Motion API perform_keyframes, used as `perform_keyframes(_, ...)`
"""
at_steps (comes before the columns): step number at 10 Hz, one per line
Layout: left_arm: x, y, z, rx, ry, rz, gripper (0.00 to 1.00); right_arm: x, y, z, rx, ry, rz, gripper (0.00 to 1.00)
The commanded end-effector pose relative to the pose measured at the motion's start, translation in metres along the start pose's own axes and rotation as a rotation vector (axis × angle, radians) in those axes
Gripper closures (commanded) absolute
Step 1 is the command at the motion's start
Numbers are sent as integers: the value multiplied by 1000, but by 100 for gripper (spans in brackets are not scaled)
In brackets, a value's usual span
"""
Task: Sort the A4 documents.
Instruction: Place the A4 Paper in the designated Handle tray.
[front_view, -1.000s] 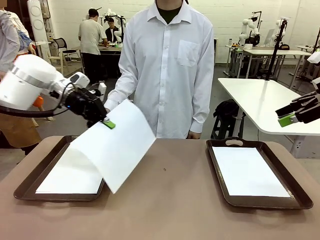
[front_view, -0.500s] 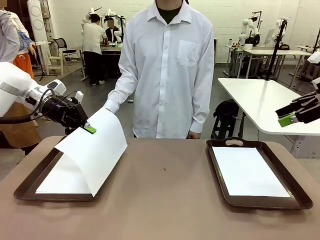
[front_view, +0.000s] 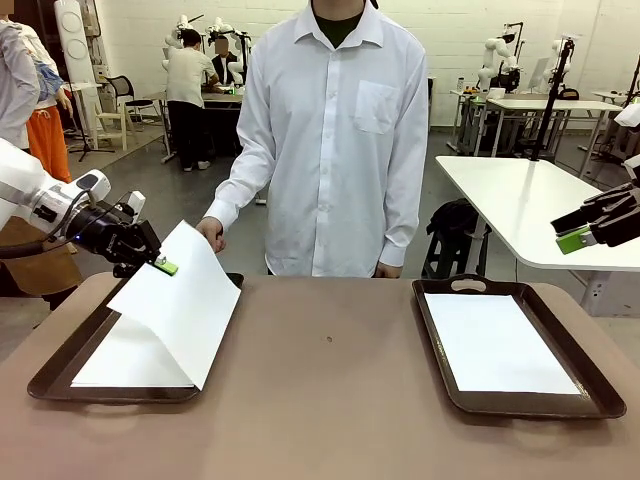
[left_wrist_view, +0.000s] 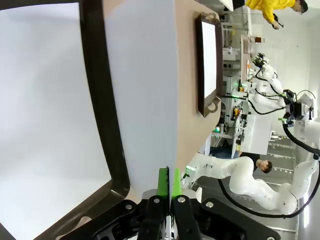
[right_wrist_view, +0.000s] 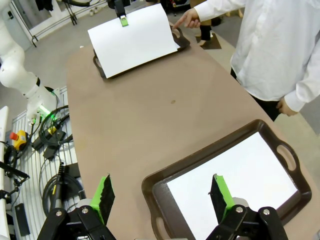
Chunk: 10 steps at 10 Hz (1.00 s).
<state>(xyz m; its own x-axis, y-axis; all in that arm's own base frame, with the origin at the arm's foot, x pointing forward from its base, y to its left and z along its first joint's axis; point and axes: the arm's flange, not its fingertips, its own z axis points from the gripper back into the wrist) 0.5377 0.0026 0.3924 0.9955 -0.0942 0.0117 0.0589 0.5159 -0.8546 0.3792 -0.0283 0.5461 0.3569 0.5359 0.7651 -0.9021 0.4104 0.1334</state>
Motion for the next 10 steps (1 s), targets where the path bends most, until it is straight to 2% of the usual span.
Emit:
perform_keyframes(1,-4,6,1,13,-23,-2,99,-1,0,-2,1,6,-3,0)
perform_keyframes(2,-4,12,3,107,44,-24,99,-1,0,-2,1,6,-3,0)
perform_keyframes(3,-2,18,5,76,56,-74,99,-1,0,-2,1,6,-3,0)
perform_keyframes(4,-1,28,8,106,72,-83,99,-1,0,-2,1,6,-3,0)
perform_keyframes(5,1,37,11,140,74,-71,99,-1,0,-2,1,6,-3,0)
perform_keyframes(7,6,64,11,216,59,41,99,-1,0,-2,1,6,-3,0)
perform_keyframes(10,13,85,7,290,27,70,99,-1,0,-2,1,6,-3,0)
